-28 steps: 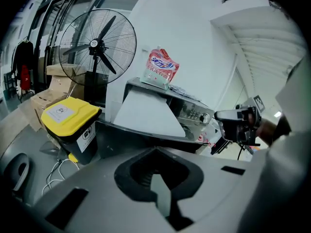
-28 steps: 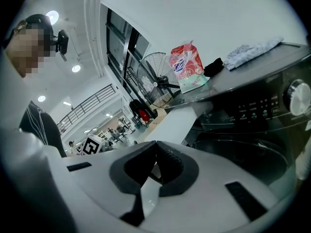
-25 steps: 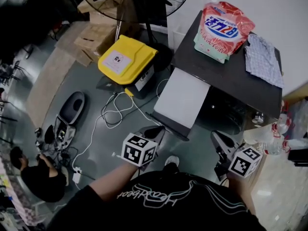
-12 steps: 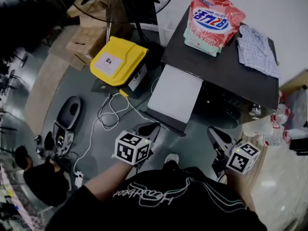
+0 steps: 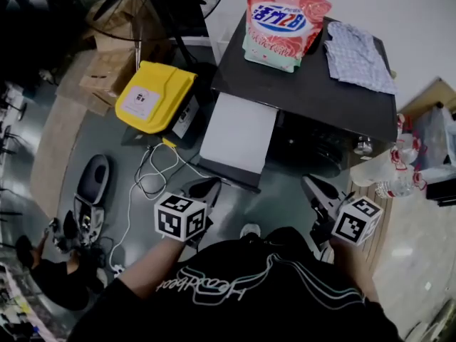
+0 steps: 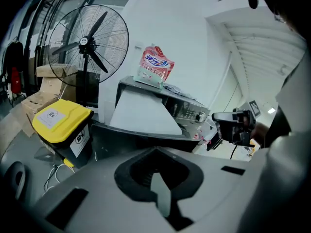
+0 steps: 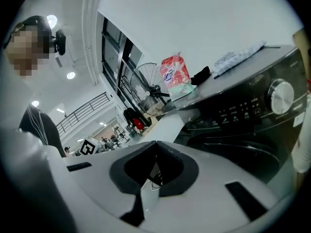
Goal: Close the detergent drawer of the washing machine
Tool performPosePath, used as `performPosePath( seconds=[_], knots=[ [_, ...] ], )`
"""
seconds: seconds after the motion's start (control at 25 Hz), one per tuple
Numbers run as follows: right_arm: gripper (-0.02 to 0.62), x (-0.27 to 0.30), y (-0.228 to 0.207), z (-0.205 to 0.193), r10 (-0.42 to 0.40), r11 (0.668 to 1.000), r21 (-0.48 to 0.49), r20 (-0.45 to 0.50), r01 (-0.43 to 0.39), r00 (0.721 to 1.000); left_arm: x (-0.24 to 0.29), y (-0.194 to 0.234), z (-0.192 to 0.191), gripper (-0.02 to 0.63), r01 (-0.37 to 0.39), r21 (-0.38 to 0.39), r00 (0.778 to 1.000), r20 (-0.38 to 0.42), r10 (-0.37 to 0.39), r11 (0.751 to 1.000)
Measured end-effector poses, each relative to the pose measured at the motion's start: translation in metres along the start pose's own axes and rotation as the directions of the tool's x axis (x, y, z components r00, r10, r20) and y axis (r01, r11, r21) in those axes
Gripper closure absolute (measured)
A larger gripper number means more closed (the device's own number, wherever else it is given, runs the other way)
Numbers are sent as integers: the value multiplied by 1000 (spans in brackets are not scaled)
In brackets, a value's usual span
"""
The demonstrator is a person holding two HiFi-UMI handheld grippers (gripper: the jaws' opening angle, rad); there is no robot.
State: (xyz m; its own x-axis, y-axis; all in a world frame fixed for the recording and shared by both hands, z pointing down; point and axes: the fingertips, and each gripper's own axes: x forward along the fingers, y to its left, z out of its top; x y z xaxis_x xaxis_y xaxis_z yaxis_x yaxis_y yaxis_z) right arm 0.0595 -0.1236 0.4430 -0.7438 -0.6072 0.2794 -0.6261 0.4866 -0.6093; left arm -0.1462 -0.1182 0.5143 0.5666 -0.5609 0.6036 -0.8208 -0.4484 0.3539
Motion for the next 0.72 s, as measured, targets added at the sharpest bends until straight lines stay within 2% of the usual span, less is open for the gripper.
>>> performPosePath(
  seconds=[0.24,0.72],
  knots=[
    [569,-14,-6,8,-21,1000,0,11,21,1000,11,1,21,583,-7,-11,999,37,7,1000],
    [569,-10,-16,3,-30,999,20,3,30,1000,28,7,38,583,-21,-16,999,48,21,1000]
  ],
)
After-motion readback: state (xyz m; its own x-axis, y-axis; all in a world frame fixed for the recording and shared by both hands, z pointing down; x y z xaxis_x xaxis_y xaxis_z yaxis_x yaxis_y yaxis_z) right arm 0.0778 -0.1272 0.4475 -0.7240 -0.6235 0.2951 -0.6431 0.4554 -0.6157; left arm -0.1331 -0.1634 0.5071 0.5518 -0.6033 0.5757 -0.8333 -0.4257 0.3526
